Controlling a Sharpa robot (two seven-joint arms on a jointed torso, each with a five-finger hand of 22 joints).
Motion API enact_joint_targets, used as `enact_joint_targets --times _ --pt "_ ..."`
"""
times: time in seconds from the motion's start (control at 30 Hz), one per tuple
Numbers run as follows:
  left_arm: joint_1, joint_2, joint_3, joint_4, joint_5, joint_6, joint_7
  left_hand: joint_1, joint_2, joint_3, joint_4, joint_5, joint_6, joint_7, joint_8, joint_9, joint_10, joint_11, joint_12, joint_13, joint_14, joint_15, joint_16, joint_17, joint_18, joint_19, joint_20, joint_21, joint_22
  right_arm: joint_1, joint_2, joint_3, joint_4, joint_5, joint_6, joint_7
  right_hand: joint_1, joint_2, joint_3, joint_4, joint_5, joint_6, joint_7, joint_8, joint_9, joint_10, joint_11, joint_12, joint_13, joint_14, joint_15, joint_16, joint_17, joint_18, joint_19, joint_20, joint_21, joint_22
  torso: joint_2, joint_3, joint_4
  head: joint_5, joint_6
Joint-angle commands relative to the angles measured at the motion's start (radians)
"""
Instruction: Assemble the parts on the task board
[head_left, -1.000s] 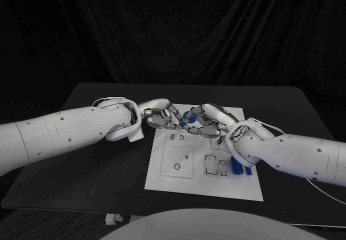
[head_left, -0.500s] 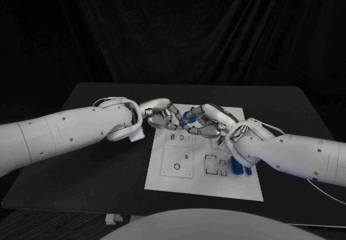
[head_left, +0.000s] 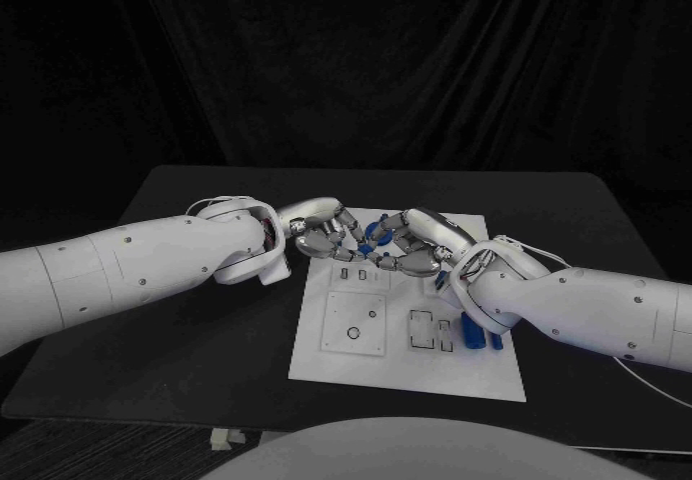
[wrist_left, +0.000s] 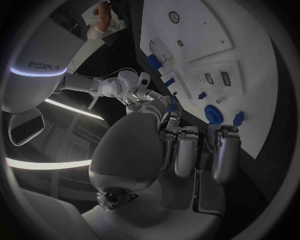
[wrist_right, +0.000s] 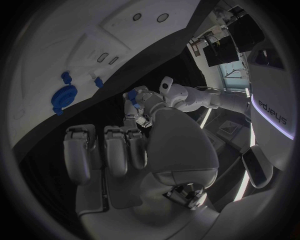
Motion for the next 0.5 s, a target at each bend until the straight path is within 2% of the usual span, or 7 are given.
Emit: enact_joint_targets --times 0.03,0.13,0.23,0.27,0.4,0.5 --pt "-0.001 0.002 0.002 0.004 0.006 -0.020 0.039 0.009 -0.001 0.002 -0.007 0.015 0.042 -0.045 0.067 0.065 0.104 -0.007 0.003 0.263 0.104 -0.008 0.003 0.263 0.007 0.043 -0.008 0.001 0.215 -0.001 -0.004 -0.001 -0.006 0.000 0.039 -0.052 0.009 0.005 0.006 -0.006 0.006 -0.006 -0.003 0.003 0.014 0.106 -0.002 0.003 0.263 0.103 -0.004 0.003 0.263 -0.016 0.106 -0.004 0.003 0.263 -0.001 0.0000 0.0004 0.000 0.000" --pt "-0.001 0.002 0.002 0.004 0.006 -0.016 0.039 0.008 -0.002 0.005 -0.007 0.024 0.040 -0.045 0.070 0.068 0.104 -0.006 0.003 0.263 0.104 -0.008 0.003 0.263 0.007 0.043 -0.009 0.000 0.215 -0.001 -0.005 -0.001 -0.007 0.000 0.042 -0.054 0.009 0.004 0.007 -0.008 0.006 -0.014 0.000 0.001 0.016 0.106 0.000 0.003 0.263 0.103 -0.002 0.003 0.263 -0.016 0.106 -0.003 0.003 0.263 -0.001 -0.0003 0.0007 0.001 0.000" --pt "-0.001 0.002 0.002 0.005 0.006 -0.007 0.034 0.008 -0.001 0.009 -0.008 0.036 0.036 -0.044 0.074 0.073 0.104 -0.006 0.003 0.263 0.104 -0.007 0.003 0.263 0.007 0.043 -0.008 -0.001 0.215 -0.001 -0.007 -0.001 -0.006 -0.003 0.044 -0.052 0.002 0.002 0.008 -0.009 -0.020 -0.039 0.008 -0.008 0.019 0.106 0.008 0.003 0.263 0.103 0.004 0.003 0.263 -0.016 0.106 0.001 0.003 0.263 -0.001 -0.0004 0.0011 0.002 0.000" --pt "-0.001 0.001 0.002 0.005 0.006 -0.002 0.031 0.008 -0.001 0.010 -0.008 0.038 0.036 -0.044 0.075 0.074 0.104 -0.006 0.003 0.263 0.104 -0.007 0.003 0.263 0.007 0.043 -0.008 -0.001 0.215 -0.001 -0.008 -0.001 -0.006 -0.009 0.044 -0.051 -0.002 0.000 0.007 -0.009 -0.042 -0.055 0.013 -0.014 0.020 0.106 0.012 0.003 0.263 0.103 0.007 0.003 0.263 -0.016 0.106 0.004 0.003 0.263 -0.001 -0.0005 0.0010 0.002 0.000" --pt "-0.001 0.001 0.002 0.005 0.006 0.013 0.019 0.008 -0.001 0.011 -0.008 0.041 0.034 -0.044 0.076 0.075 0.104 -0.006 0.003 0.263 0.104 -0.007 0.003 0.263 0.007 0.042 -0.008 -0.001 0.214 -0.001 -0.013 -0.001 -0.002 -0.040 0.034 -0.043 -0.010 -0.004 0.006 -0.007 -0.073 -0.098 0.025 -0.030 0.015 0.106 0.022 0.003 0.263 0.103 0.016 0.003 0.263 -0.016 0.106 0.012 0.003 0.263 0.000 -0.0005 0.0008 0.006 0.000" --pt "-0.001 0.001 0.002 0.005 0.006 0.026 0.008 0.008 -0.002 0.013 -0.009 0.043 0.033 -0.044 0.077 0.076 0.104 -0.006 0.003 0.263 0.104 -0.007 0.003 0.263 0.007 0.042 -0.008 -0.002 0.214 -0.001 -0.017 -0.001 0.005 -0.056 0.018 -0.030 -0.010 -0.008 0.007 -0.009 -0.081 -0.124 0.030 -0.039 0.010 0.106 0.024 0.003 0.263 0.103 0.019 0.003 0.263 -0.016 0.106 0.016 0.003 0.263 0.000 -0.0007 0.0009 0.008 0.000"
